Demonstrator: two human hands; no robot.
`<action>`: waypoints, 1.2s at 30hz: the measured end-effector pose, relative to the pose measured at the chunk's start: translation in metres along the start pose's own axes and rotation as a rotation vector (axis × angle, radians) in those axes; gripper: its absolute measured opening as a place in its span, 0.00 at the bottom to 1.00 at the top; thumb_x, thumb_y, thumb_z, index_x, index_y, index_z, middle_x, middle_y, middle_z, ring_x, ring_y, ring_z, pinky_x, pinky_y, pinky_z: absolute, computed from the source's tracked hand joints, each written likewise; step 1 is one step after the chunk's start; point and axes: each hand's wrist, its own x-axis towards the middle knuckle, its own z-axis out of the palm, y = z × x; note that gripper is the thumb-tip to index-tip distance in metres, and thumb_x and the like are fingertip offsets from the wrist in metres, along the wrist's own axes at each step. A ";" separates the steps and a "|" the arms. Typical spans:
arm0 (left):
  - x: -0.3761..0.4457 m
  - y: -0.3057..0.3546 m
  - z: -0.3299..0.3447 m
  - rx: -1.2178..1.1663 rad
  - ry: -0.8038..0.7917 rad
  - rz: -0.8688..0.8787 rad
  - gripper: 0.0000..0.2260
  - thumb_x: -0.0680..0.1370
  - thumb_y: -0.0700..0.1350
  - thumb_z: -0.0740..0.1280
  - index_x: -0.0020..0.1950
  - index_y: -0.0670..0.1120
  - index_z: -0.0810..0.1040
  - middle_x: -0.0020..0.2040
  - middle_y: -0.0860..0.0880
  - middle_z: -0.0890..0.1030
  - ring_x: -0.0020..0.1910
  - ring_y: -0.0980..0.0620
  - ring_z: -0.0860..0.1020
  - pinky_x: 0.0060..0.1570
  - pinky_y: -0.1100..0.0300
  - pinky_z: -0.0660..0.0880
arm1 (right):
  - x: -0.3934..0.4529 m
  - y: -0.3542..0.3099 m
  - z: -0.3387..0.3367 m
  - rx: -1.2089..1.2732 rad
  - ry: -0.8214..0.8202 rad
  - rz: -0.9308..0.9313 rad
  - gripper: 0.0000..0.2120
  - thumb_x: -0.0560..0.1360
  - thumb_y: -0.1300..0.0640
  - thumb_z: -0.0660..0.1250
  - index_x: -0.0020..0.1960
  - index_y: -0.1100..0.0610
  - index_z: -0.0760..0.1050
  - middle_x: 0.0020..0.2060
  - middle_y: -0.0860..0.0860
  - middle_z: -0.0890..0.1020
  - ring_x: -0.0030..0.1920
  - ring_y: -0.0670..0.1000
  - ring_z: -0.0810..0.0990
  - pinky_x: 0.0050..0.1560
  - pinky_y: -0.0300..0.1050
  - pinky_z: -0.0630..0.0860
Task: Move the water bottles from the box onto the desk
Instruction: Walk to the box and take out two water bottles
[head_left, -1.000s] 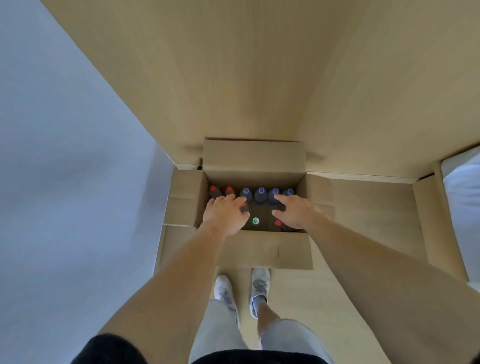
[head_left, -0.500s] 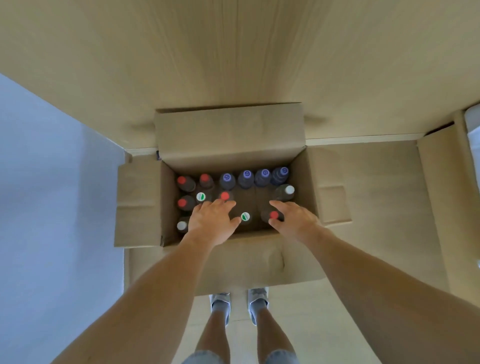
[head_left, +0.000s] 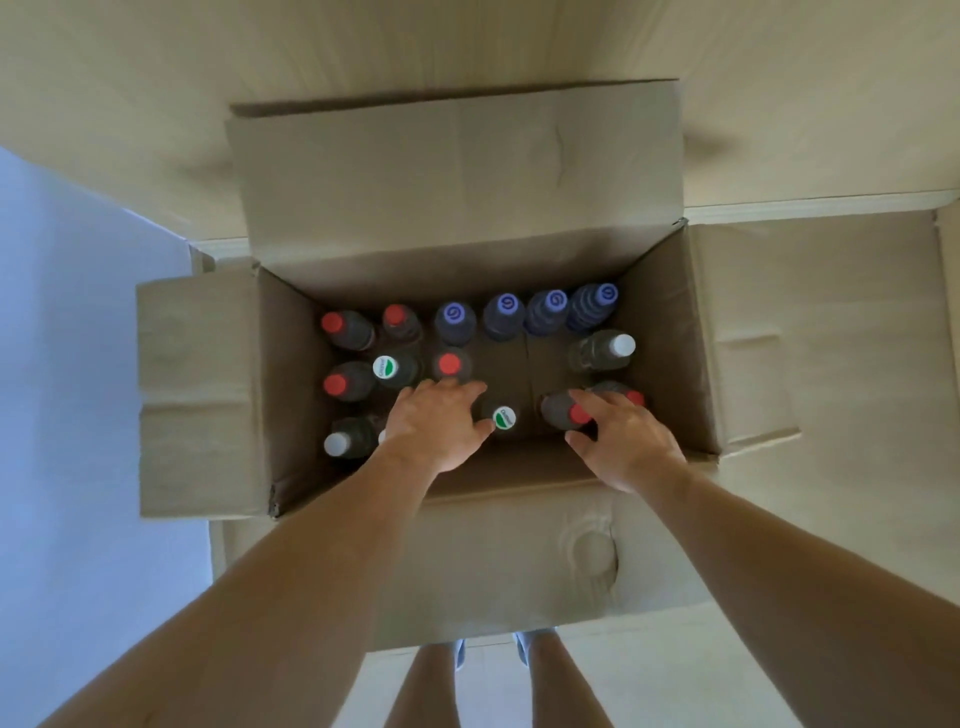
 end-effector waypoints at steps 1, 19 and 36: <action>0.006 0.004 0.001 -0.001 0.004 0.015 0.27 0.81 0.61 0.61 0.79 0.57 0.63 0.74 0.49 0.71 0.72 0.44 0.69 0.70 0.46 0.65 | 0.003 0.004 -0.001 -0.008 0.006 0.011 0.28 0.81 0.41 0.59 0.79 0.40 0.56 0.76 0.50 0.64 0.74 0.58 0.64 0.70 0.55 0.68; 0.069 0.041 0.024 0.064 0.024 0.143 0.30 0.75 0.62 0.70 0.75 0.55 0.69 0.69 0.49 0.75 0.70 0.44 0.71 0.68 0.48 0.64 | 0.047 0.032 -0.006 -0.051 -0.003 0.106 0.30 0.81 0.45 0.62 0.79 0.41 0.55 0.74 0.51 0.64 0.72 0.58 0.67 0.69 0.56 0.70; 0.043 -0.036 0.040 0.098 -0.093 -0.004 0.31 0.73 0.60 0.74 0.73 0.57 0.70 0.66 0.50 0.76 0.67 0.47 0.72 0.66 0.52 0.66 | 0.069 -0.027 0.018 -0.234 -0.041 -0.057 0.29 0.80 0.43 0.62 0.78 0.42 0.56 0.72 0.51 0.69 0.73 0.56 0.67 0.75 0.57 0.60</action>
